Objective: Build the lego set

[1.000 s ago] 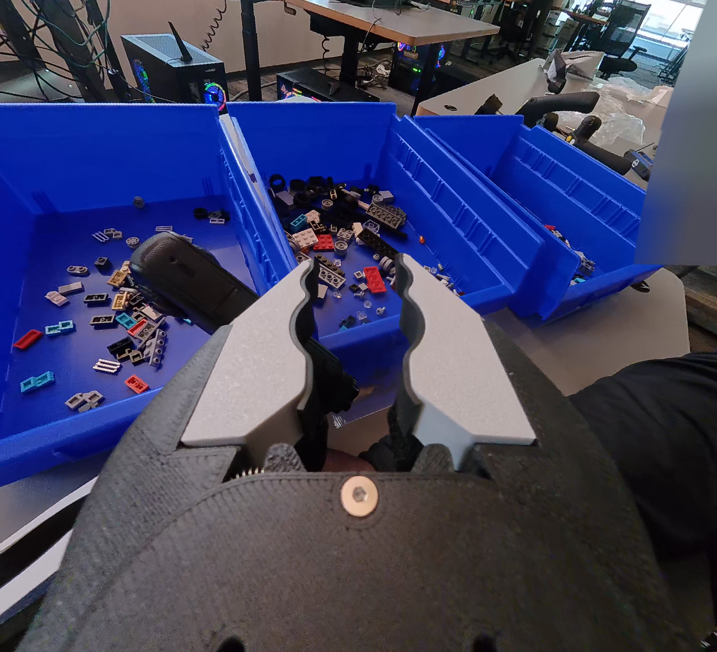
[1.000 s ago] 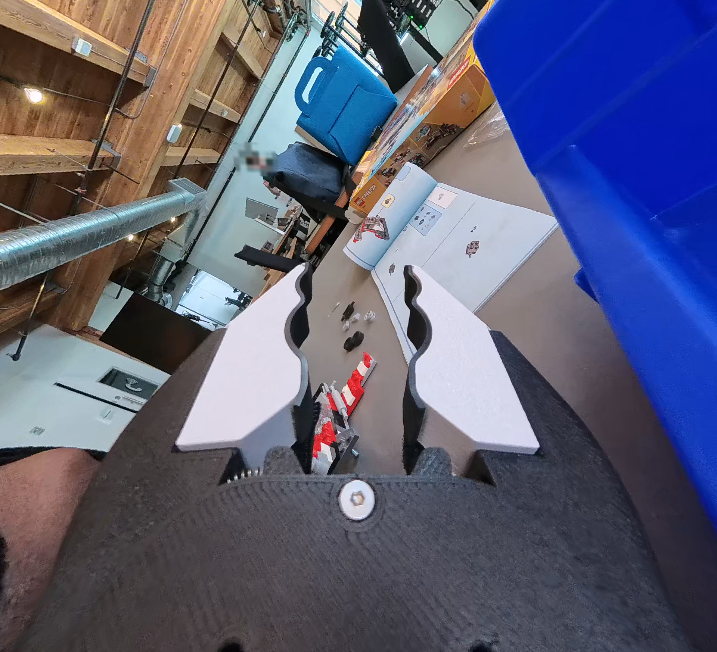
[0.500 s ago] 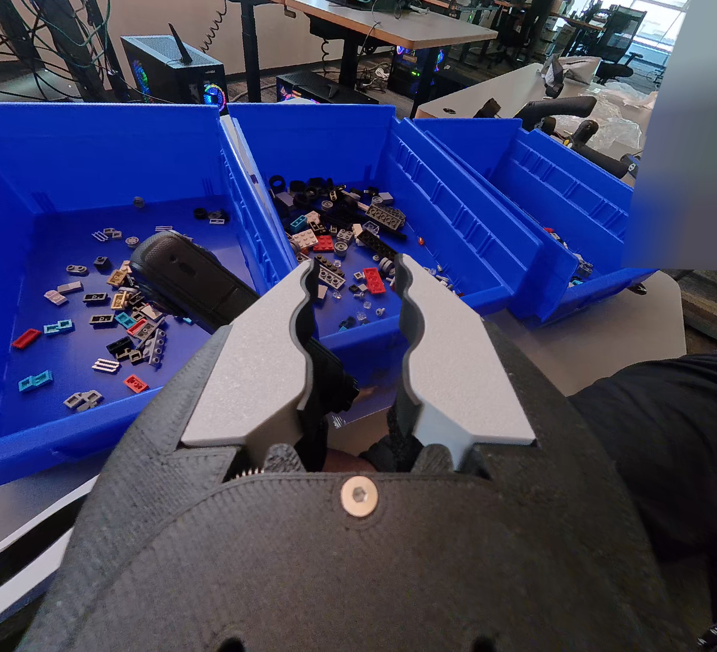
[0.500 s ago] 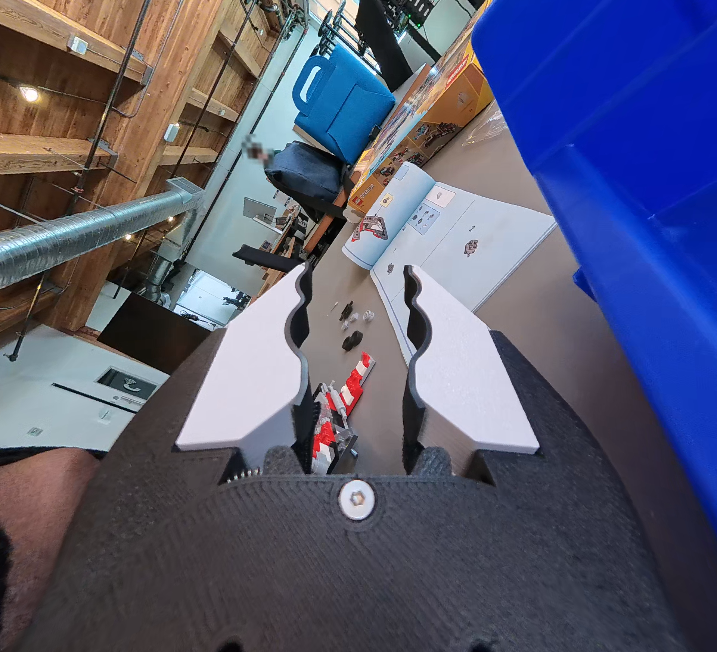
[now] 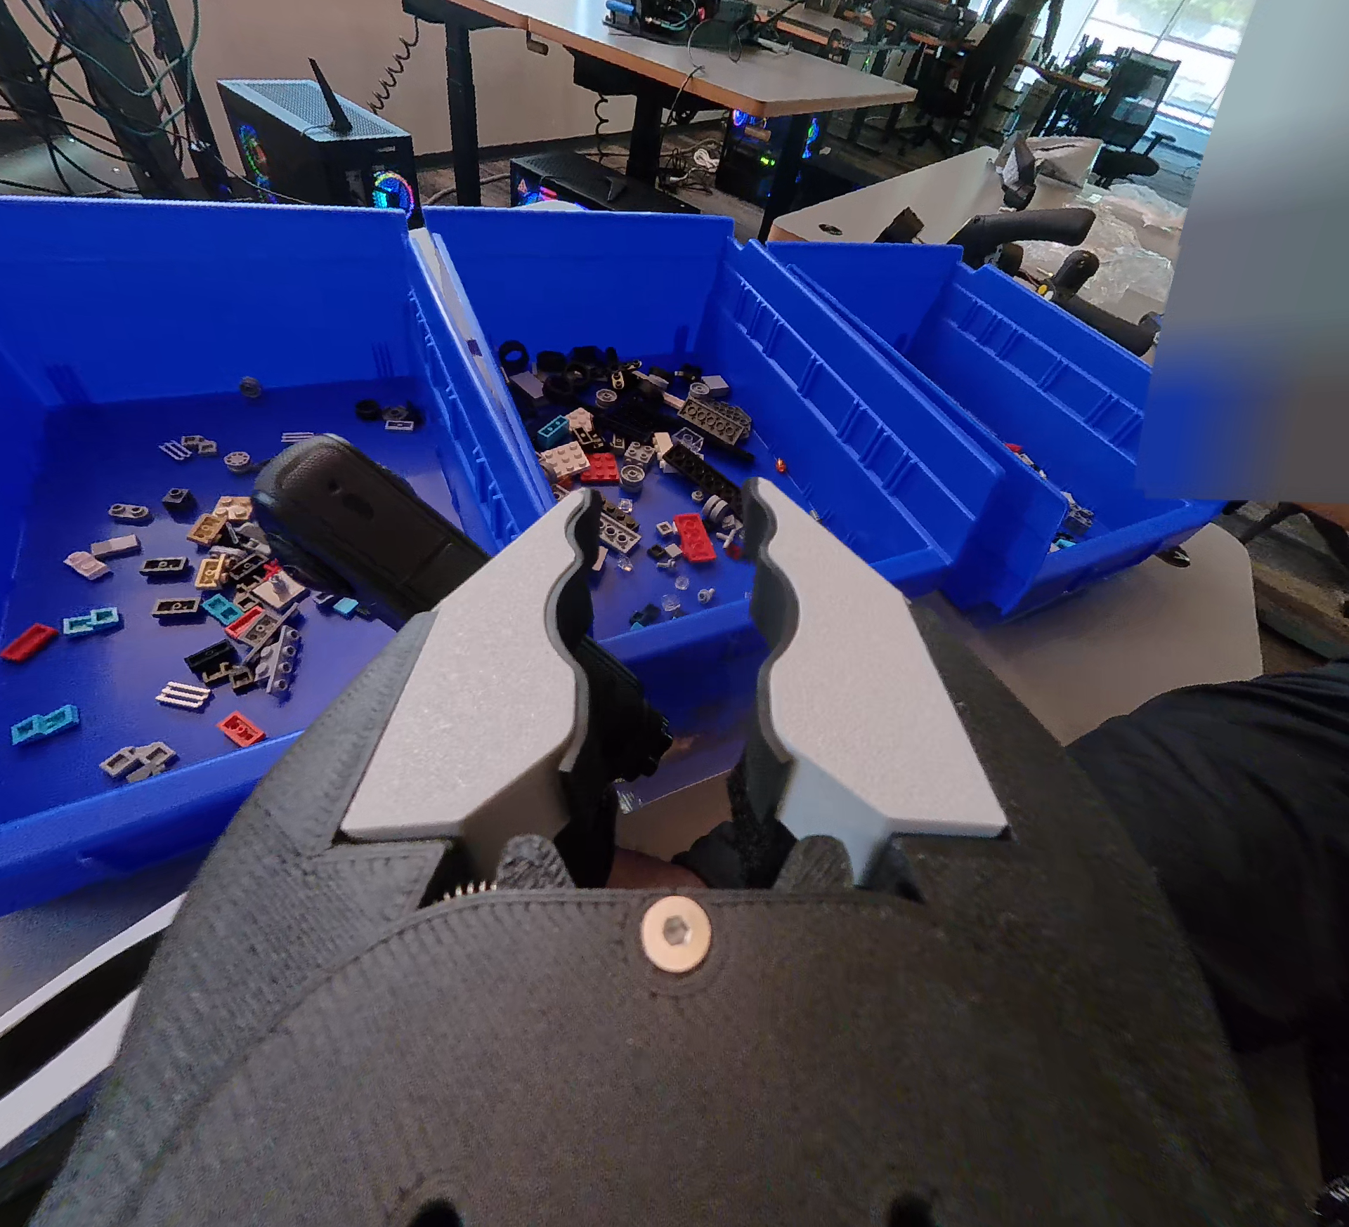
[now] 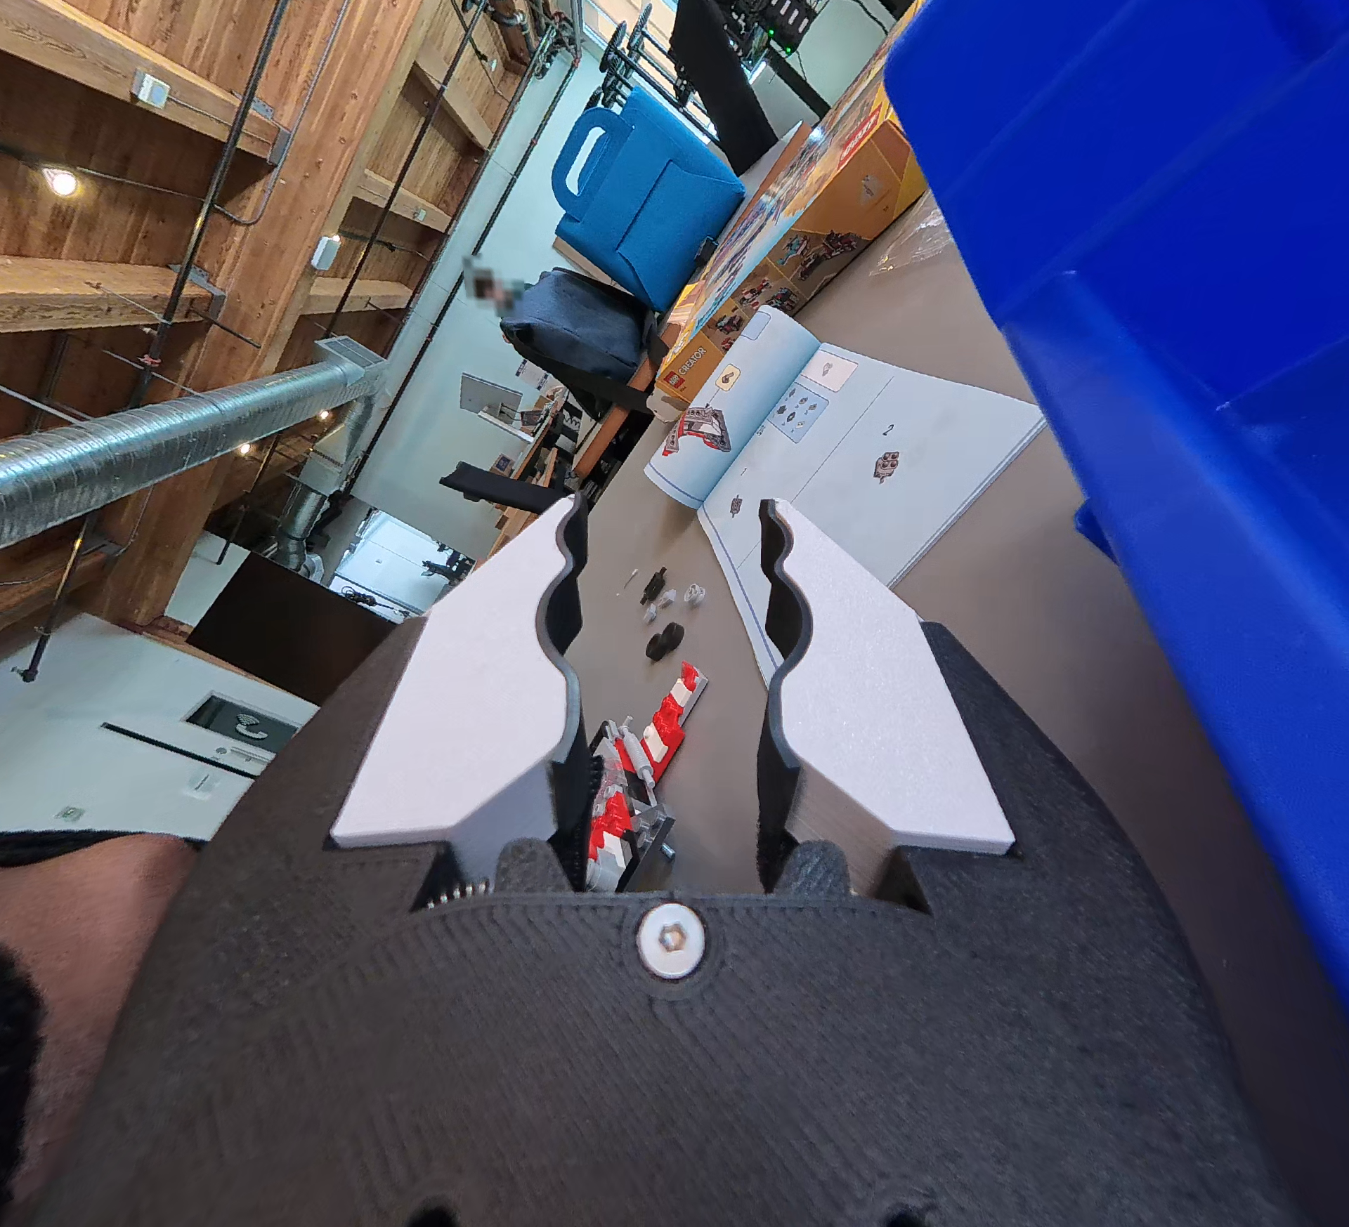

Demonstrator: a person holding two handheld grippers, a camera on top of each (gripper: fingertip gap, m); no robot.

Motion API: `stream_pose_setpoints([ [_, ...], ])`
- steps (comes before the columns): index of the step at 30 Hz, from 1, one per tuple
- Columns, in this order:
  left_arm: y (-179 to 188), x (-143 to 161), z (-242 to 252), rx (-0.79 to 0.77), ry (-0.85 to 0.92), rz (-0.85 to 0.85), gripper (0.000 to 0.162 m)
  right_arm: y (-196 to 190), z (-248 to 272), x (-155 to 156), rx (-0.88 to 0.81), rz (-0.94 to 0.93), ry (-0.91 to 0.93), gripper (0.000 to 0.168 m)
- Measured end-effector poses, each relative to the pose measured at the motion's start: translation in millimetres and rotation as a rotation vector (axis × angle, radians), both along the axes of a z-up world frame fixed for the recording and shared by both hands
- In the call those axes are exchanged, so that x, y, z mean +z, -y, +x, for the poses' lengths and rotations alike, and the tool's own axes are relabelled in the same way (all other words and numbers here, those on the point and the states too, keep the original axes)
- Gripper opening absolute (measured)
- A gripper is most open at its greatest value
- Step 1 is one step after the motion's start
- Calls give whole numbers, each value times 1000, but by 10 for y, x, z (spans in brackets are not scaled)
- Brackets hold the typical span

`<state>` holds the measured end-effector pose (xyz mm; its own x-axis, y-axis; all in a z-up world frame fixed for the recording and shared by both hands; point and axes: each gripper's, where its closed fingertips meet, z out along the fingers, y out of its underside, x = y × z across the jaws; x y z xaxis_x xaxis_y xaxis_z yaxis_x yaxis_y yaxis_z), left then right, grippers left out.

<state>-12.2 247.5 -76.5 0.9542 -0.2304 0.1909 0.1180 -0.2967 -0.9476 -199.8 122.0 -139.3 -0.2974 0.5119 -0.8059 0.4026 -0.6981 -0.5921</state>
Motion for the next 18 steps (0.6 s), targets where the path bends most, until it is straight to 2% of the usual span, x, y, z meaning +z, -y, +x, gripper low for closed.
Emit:
stream_pose_setpoints([
  [12,151,129,2,-29,102,109,39,16,31,-24,-22,89,1,47],
  [18,209,230,-13,-55,201,177,39,-8,65,-40,-29,77,15,47],
])
